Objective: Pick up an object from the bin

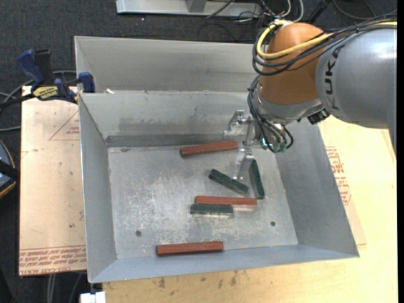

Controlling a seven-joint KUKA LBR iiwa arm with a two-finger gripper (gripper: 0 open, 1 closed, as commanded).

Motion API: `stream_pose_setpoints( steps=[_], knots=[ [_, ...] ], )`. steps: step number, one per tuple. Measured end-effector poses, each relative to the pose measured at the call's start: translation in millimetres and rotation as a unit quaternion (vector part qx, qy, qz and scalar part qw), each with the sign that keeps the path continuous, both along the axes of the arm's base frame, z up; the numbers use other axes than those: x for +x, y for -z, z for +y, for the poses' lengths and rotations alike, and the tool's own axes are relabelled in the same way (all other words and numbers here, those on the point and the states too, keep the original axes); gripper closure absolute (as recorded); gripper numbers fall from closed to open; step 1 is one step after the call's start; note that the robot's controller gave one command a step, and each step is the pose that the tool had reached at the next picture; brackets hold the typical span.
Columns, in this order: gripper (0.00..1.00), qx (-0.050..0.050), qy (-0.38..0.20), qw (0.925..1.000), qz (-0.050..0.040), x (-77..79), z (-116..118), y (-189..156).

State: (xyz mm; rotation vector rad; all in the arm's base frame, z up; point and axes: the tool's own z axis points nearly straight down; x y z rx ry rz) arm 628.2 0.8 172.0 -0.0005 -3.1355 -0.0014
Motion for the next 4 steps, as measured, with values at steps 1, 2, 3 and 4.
stream_pose_setpoints(
  steps=[1,2,3,4],
  knots=[
    [0.00,0.000,0.000,1.0000,-0.0040,1.7,0.0,-4.9],
    [1.00,0.001,0.013,0.9999,-0.0047,-22.6,0.7,90.4],
    [1.00,0.001,0.013,0.9999,-0.0047,-22.6,0.7,90.4],
    [1.00,0.000,0.014,0.9999,-0.0032,-30.2,10.2,-118.1]
  ],
)
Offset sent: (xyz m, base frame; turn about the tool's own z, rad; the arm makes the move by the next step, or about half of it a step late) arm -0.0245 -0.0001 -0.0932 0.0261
